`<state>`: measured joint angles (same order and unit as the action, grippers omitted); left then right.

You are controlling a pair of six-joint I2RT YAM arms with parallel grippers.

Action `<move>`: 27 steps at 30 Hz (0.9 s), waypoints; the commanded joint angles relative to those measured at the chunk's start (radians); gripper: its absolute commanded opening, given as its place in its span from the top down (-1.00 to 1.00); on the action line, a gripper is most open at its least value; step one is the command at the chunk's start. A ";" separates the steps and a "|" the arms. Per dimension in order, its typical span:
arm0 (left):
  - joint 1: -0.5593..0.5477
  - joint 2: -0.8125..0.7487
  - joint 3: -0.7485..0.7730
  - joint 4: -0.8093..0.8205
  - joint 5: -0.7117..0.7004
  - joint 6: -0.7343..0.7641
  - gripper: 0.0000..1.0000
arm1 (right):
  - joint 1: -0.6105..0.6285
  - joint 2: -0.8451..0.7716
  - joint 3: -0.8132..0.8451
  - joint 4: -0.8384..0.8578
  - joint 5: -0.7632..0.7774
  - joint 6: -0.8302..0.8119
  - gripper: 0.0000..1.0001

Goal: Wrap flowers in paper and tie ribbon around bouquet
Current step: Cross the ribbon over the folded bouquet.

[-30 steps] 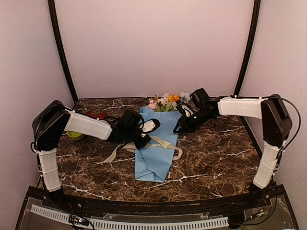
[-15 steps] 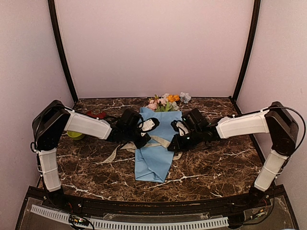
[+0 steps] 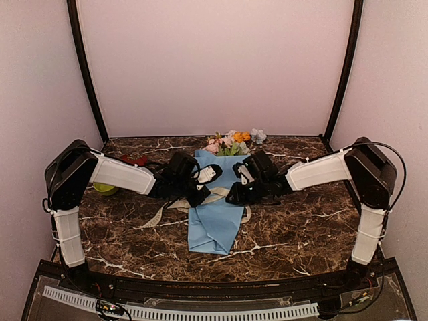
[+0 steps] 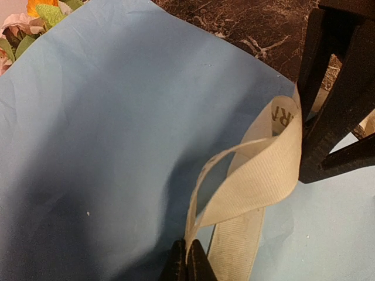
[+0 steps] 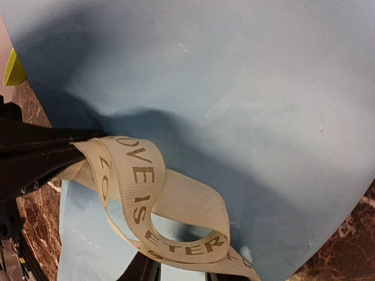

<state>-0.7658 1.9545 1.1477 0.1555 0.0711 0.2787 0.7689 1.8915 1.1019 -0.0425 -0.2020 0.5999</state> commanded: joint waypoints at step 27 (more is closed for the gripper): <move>0.014 0.007 0.032 0.012 0.011 -0.014 1.00 | -0.010 0.191 0.221 0.149 -0.052 0.117 0.99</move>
<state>-0.7589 1.9606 1.1591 0.1635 0.0711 0.2752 0.7647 2.0686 1.2995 0.0612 -0.2268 0.7025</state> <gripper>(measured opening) 0.004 0.078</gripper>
